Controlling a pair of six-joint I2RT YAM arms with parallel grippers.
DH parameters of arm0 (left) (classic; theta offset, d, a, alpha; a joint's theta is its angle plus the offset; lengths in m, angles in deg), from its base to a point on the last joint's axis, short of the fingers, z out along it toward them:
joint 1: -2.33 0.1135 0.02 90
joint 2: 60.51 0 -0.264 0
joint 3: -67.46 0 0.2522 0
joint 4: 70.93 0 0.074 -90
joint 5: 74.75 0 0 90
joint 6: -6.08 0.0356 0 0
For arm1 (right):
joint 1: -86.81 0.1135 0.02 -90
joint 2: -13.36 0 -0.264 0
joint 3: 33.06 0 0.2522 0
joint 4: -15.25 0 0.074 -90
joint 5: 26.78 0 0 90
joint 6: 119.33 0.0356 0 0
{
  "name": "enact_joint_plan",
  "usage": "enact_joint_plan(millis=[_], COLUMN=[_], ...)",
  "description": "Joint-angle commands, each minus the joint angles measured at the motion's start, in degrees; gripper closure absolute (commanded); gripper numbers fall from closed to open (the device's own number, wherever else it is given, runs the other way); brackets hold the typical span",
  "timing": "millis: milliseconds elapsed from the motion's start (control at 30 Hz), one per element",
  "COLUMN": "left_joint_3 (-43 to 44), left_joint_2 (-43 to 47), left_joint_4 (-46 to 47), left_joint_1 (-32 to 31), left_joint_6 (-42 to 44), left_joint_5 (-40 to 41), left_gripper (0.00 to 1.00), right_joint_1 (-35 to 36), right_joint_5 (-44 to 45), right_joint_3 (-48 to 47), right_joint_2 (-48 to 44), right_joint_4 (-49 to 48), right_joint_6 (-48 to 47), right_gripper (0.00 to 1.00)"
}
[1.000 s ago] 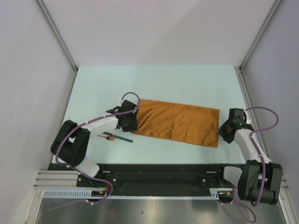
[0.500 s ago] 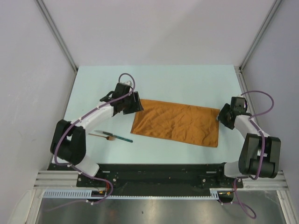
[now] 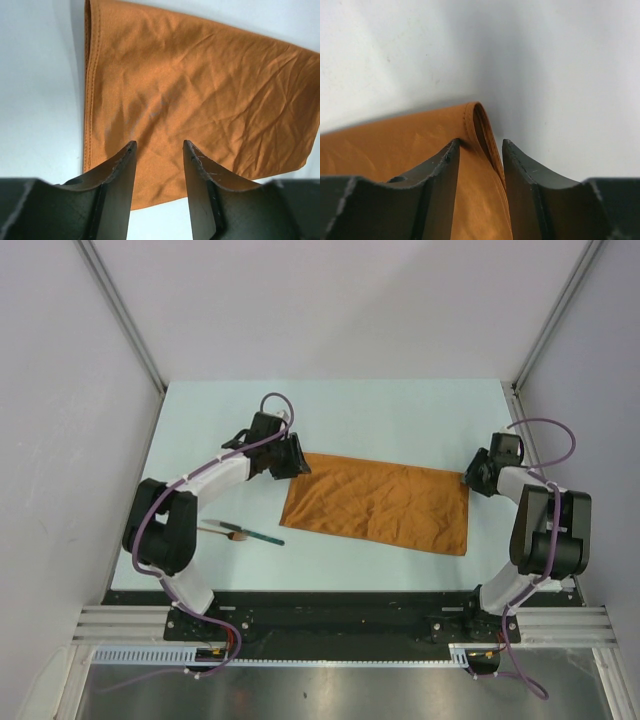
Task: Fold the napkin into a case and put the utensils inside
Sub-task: Fold and flatten the napkin at the center of the board, then smooth out the rectangle-folded napkin at the center of the board.
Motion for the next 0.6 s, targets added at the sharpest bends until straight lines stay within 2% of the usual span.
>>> enact_joint_plan(millis=[0, 367, 500, 567], left_joint_3=[2.45, 0.52, -0.19, -0.19], left_joint_2=[-0.39, -1.98, -1.98, -1.98], left_joint_4=[2.2, 6.94, 8.26, 7.74], left_joint_1=[0.7, 0.79, 0.7, 0.7], left_joint_6=[-0.56, -3.98, -4.43, -4.08], left_joint_5=[-0.66, -0.66, -0.93, -0.32], left_gripper=[0.54, 0.57, 0.57, 0.57], right_joint_1=[0.68, 1.21, 1.12, 1.12], right_joint_5=[0.25, 1.03, 2.95, 3.76], right_joint_3=[-4.27, -10.16, -10.78, -11.04], right_joint_2=[3.0, 11.62, 11.71, 11.63], right_joint_4=[-4.31, -4.32, -3.18, -1.86], right_joint_6=[-1.1, -1.54, -1.8, -1.8], right_gripper=[0.57, 0.59, 0.66, 0.66])
